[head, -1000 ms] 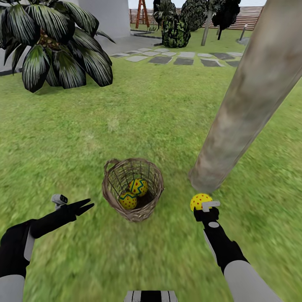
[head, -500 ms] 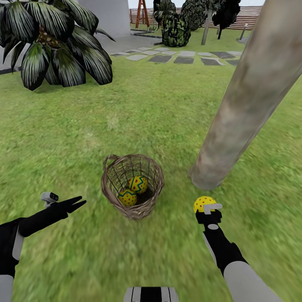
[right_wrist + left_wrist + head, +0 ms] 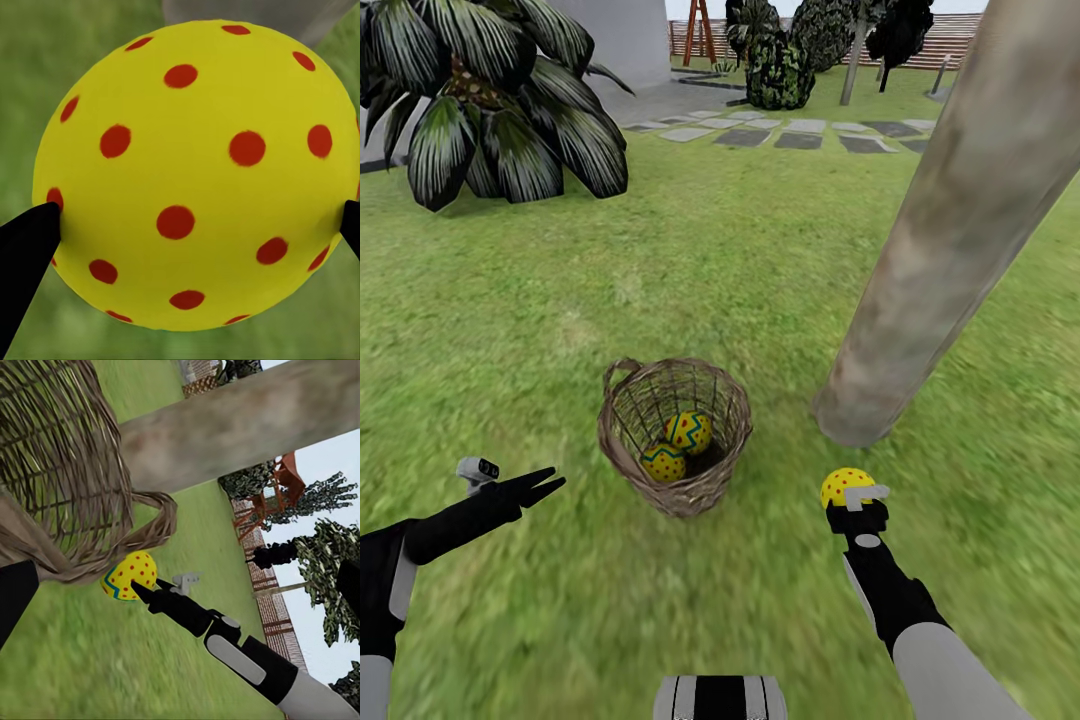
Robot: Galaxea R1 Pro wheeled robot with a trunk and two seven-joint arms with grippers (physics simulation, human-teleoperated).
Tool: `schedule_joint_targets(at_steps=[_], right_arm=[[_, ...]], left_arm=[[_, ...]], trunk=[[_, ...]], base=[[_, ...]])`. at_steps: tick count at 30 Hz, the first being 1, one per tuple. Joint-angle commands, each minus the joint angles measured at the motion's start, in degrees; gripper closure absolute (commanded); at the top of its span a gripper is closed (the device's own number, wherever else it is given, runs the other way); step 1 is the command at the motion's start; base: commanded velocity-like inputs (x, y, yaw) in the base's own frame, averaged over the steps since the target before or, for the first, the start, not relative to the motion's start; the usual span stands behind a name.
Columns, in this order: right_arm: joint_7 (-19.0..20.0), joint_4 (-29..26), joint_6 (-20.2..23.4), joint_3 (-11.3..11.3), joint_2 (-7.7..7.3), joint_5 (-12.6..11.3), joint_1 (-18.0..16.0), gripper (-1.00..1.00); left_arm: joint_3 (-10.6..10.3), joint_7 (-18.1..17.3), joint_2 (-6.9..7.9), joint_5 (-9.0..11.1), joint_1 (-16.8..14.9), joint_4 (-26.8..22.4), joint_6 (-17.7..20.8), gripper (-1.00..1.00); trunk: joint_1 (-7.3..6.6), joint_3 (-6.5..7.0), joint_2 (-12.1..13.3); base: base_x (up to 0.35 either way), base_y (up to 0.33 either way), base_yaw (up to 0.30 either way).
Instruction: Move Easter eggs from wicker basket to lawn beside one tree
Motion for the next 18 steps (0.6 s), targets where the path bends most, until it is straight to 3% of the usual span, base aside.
schedule_joint_targets(at_steps=[1, 8, 18], right_arm=[[0.03, -0.09, 0.37, -0.19, 0.06, 0.60, -0.01, 1.00], [0.03, -0.19, 0.37, -0.19, 0.06, 0.60, -0.01, 1.00], [0.02, -0.12, 0.37, -0.14, 0.50, 0.69, -0.01, 1.00]], left_arm=[[0.01, -0.26, 0.03, -0.06, -0.02, 0.01, 0.60, -1.00], [0.01, -0.26, 0.02, -0.06, -0.03, 0.02, 0.60, -1.00], [0.01, -0.26, 0.04, -0.04, -0.06, 0.02, 0.60, -1.00]], trunk=[[0.21, -0.22, -0.43], [1.75, -1.48, -3.24], [2.01, -3.69, -3.37]], base=[[0.000, 0.000, 0.000], [0.000, 0.000, 0.000], [0.000, 0.000, 0.000]])
